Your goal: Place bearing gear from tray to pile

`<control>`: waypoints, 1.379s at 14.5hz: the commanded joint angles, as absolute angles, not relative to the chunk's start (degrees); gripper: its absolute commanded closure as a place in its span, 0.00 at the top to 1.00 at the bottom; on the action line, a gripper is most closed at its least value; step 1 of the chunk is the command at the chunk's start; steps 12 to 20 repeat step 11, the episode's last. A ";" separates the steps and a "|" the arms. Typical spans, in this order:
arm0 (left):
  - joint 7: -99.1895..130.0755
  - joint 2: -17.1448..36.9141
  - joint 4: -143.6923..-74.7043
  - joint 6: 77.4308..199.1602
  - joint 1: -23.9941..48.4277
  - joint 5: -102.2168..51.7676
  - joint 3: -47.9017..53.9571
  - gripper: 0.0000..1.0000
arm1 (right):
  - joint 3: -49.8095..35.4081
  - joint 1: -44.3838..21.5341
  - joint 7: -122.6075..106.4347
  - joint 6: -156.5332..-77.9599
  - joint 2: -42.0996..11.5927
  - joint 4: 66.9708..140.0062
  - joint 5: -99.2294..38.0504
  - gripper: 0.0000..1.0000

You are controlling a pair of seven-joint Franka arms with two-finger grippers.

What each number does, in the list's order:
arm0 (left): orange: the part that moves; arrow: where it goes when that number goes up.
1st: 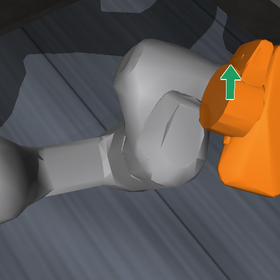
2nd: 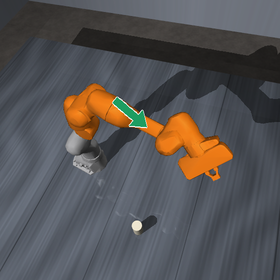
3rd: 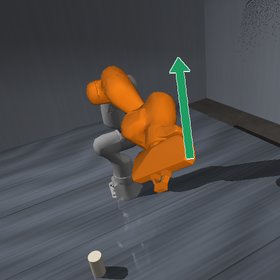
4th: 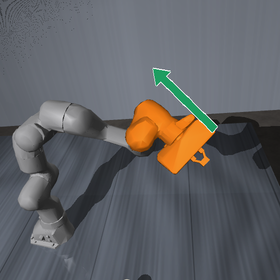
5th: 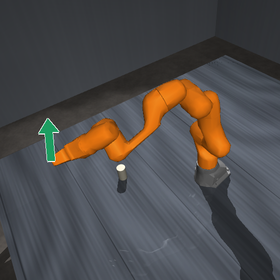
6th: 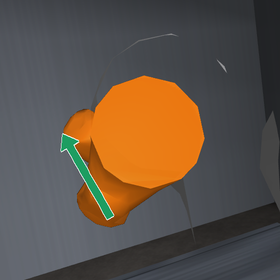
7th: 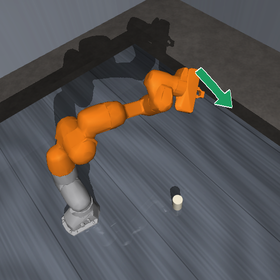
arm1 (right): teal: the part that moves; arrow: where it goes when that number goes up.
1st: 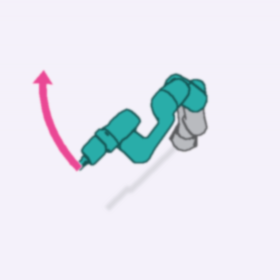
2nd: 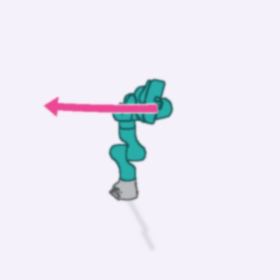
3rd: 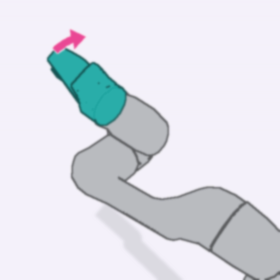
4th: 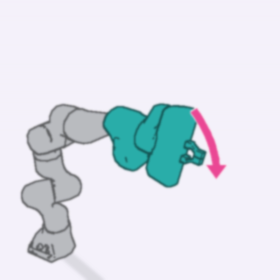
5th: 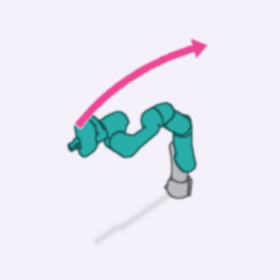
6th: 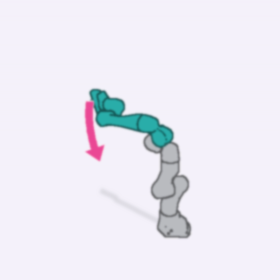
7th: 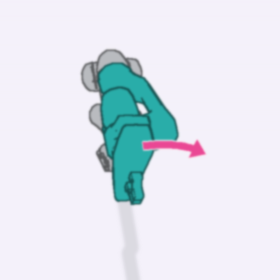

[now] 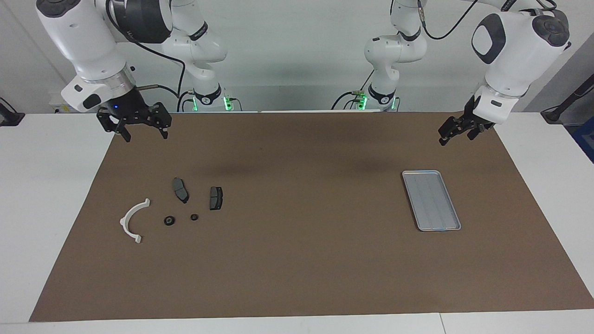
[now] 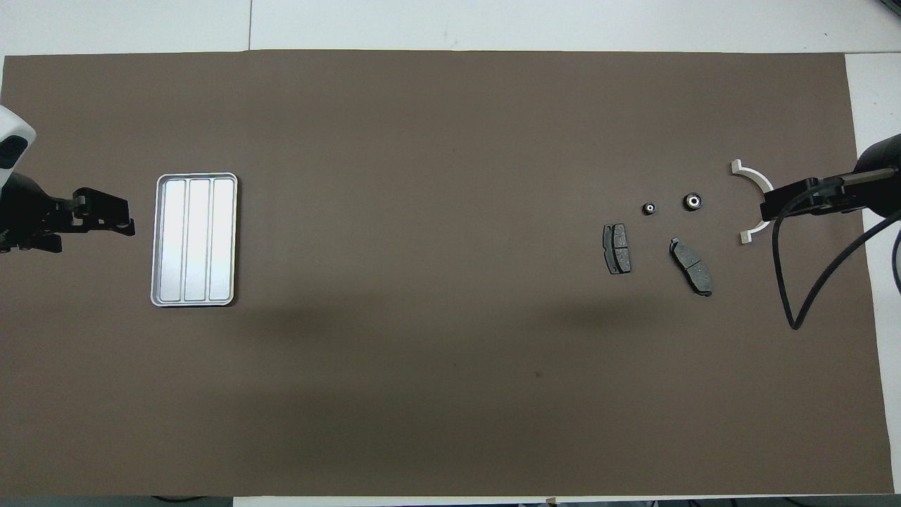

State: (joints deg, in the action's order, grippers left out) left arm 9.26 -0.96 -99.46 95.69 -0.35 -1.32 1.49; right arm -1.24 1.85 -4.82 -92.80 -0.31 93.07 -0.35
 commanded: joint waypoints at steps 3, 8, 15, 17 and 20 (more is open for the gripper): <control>8.79 -2.81 -101.51 96.86 -0.09 -1.93 1.23 1.00 | -2.02 3.25 -4.48 -91.58 1.49 94.66 0.79 0.99; 8.79 -2.81 -101.51 96.85 -0.09 -1.93 1.23 1.00 | -2.11 3.69 -4.13 -91.14 1.58 94.66 0.35 1.00; 8.79 -2.81 -101.51 96.86 -0.09 -1.93 1.23 1.00 | -2.02 3.78 -4.22 -91.14 1.49 94.57 0.35 1.00; 8.79 -2.81 -101.51 96.86 -0.09 -1.93 1.23 1.00 | -2.02 3.78 -4.22 -91.14 1.49 94.57 0.35 1.00; 8.79 -2.81 -101.51 96.86 -0.09 -1.93 1.23 1.00 | -2.02 3.78 -4.22 -91.14 1.49 94.57 0.35 1.00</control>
